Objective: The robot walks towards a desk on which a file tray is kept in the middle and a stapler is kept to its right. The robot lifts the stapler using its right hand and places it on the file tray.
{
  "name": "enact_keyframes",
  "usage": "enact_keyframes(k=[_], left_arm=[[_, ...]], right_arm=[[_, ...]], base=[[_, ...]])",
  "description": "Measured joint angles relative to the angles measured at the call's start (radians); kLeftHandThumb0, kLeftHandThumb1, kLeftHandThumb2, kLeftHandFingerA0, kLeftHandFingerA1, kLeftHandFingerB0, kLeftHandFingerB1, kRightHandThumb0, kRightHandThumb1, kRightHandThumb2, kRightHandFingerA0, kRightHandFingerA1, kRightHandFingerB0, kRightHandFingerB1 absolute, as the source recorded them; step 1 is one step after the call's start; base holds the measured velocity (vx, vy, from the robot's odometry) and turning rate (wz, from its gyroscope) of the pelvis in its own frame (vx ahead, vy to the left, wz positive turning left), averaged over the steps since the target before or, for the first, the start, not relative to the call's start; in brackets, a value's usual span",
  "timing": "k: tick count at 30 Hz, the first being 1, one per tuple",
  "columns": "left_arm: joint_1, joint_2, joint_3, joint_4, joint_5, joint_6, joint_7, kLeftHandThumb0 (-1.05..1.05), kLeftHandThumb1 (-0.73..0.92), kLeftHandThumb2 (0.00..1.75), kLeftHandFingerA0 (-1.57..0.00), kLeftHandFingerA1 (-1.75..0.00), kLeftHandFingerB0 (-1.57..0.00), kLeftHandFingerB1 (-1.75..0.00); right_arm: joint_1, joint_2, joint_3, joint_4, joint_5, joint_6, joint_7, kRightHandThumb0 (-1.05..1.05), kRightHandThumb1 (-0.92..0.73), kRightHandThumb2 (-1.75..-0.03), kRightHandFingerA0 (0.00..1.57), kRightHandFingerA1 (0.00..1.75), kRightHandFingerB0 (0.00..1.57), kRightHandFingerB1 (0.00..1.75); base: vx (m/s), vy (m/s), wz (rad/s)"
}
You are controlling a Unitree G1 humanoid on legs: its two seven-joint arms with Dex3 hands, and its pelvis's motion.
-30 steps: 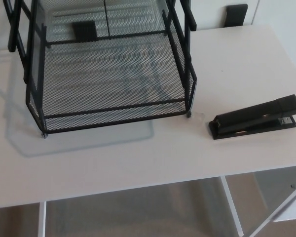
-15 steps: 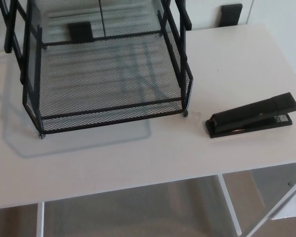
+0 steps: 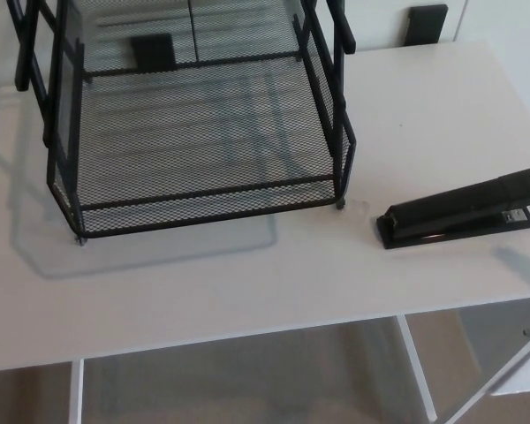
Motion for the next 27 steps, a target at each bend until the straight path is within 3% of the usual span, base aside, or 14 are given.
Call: enact_keyframes(k=[2,4,7,8,9,10,12,13,14,25,27], left_arm=[[0.000,-0.007,0.003,0.001,0.000,0.000,0.002,-0.79,0.44,1.34,-0.36,-0.94,-0.20,-0.82],[0.002,-0.015,0.006,0.004,0.000,0.000,0.003,-0.78,0.44,1.36,-0.43,-0.98,-0.21,-0.83],[0.004,-0.022,0.007,0.004,0.000,0.000,0.003,-0.82,0.45,1.34,-0.44,-0.98,-0.21,-0.82],[0.005,-0.022,0.007,0.005,0.000,0.000,0.004,-0.81,0.45,1.33,-0.42,-0.95,-0.19,-0.80],[0.005,-0.023,0.007,0.005,0.000,0.000,0.004,-0.61,0.55,1.34,-0.29,-0.84,0.00,-0.68],[0.005,-0.024,0.007,0.006,0.000,0.000,0.005,-0.61,0.55,1.34,-0.29,-0.84,0.00,-0.68],[0.005,-0.024,0.007,0.006,0.000,0.000,0.006,-0.61,0.55,1.35,-0.28,-0.84,0.00,-0.68],[0.005,-0.026,0.007,0.007,0.000,0.000,0.006,-0.79,0.42,1.40,-0.44,-1.03,-0.21,-0.87],[0.006,-0.027,0.008,0.006,0.000,0.000,0.007,-0.81,0.43,1.38,-0.45,-1.02,-0.22,-0.86],[0.020,-0.033,0.008,0.007,0.001,0.000,0.025,-0.81,0.44,1.34,-0.40,-0.96,-0.22,-0.83],[0.020,-0.035,0.011,0.008,0.000,0.000,0.028,-0.80,0.42,1.39,-0.42,-1.02,-0.25,-0.89]], right_arm=[[-0.073,0.000,0.070,-0.046,-0.024,0.017,0.014,-0.74,-0.43,-0.79,0.00,0.12,0.00,0.08],[-0.138,0.000,0.143,-0.082,-0.050,0.032,0.028,-0.62,-0.38,-0.81,0.00,0.22,0.00,0.28],[-0.210,0.007,0.243,-0.108,-0.089,0.048,0.047,-0.63,-0.39,-0.80,0.00,0.18,0.00,0.24],[-0.232,0.010,0.281,-0.114,-0.103,0.055,0.054,-0.66,-0.39,-0.79,0.02,0.14,0.06,0.23],[-0.251,0.014,0.314,-0.115,-0.115,0.060,0.060,-0.64,-0.38,-0.80,0.01,0.18,0.04,0.26],[-0.270,0.020,0.350,-0.115,-0.127,0.067,0.067,-0.64,-0.38,-0.80,0.01,0.18,0.04,0.26],[-0.302,0.035,0.414,-0.113,-0.152,0.076,0.080,-0.60,-0.36,-0.79,0.01,0.20,0.05,0.31],[-0.322,0.048,0.460,-0.109,-0.170,0.083,0.089,-0.64,-0.46,-0.57,0.02,0.28,0.06,0.28],[-0.333,0.057,0.489,-0.105,-0.182,0.088,0.095,-0.58,-0.35,-0.80,0.01,0.26,0.01,0.32],[-0.485,0.175,0.774,0.070,-0.344,0.151,0.159,-0.57,-0.35,-0.81,0.00,0.29,0.03,0.36],[-0.511,0.184,0.798,0.101,-0.369,0.158,0.165,-0.61,-0.37,-0.80,0.01,0.30,0.05,0.33]], base=[[0.00,0.000,0.00],[0.00,0.000,0.00],[0.00,0.000,0.00],[0.00,0.000,0.00],[0.00,0.000,0.00],[0.00,0.000,0.00],[0.00,0.000,0.00],[0.00,0.000,0.00],[0.00,0.000,0.00],[0.00,0.000,0.00],[0.00,0.000,0.00]])
